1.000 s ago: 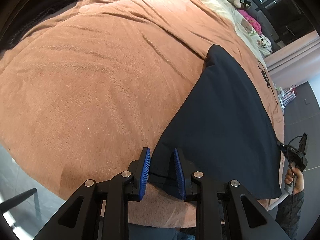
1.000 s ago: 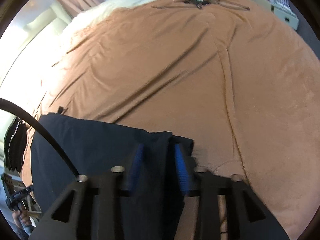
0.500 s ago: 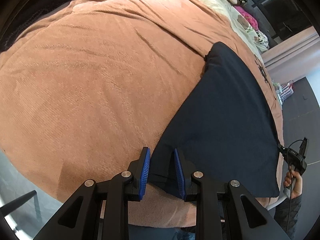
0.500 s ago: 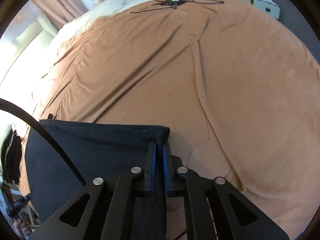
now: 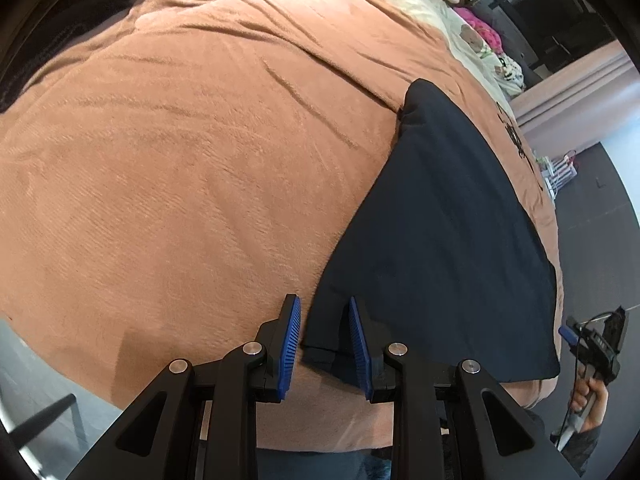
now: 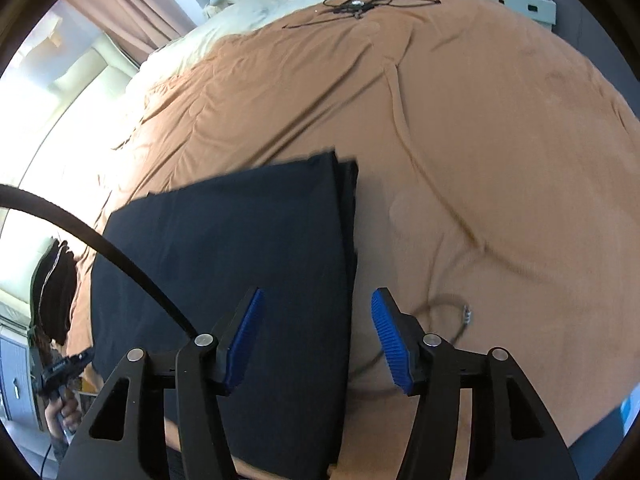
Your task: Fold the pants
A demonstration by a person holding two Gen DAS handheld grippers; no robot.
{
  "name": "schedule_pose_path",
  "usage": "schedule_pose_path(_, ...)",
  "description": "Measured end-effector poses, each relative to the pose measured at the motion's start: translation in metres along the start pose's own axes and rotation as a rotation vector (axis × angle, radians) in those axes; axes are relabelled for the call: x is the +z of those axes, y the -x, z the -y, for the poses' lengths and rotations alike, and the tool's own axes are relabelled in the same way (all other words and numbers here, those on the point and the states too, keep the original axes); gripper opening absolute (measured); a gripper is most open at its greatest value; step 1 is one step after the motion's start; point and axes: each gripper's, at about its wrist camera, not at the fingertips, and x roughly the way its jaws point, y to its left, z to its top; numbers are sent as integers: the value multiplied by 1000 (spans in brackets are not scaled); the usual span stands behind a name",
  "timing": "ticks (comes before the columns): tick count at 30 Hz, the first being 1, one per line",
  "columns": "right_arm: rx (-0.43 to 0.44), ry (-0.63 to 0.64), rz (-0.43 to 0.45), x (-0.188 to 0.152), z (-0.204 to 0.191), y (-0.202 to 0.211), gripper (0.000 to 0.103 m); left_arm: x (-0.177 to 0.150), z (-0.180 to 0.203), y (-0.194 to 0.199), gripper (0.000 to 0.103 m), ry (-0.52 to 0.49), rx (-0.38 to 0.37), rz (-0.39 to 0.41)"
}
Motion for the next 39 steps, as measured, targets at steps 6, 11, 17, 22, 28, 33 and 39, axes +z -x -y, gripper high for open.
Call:
schedule_pose_path(6,6,-64,3,-37,9,10,56,1,-9,4,29,6,-19,10)
schedule_pose_path(11,37,-150,24,-63,22,21,64,5,-12,2,32,-14,-41,6)
schedule_pose_path(17,170,-242,45,-92,35,23,66,12,-16,-4,33,-9,-97,-8)
schedule_pose_path(22,256,-290,49,-101,46,8,66,12,-16,-6,32,4,-157,-27)
schedule_pose_path(28,313,-364,115,-102,62,-7,66,-1,-21,-3,32,35,-229,-64)
schedule_pose_path(33,321,-433,177,-103,79,-18,61,-4,-23,-3,32,48,-259,-52)
schedule_pose_path(39,306,-430,205,-99,82,-19,30,-8,-18,-1,14,48,-224,-24)
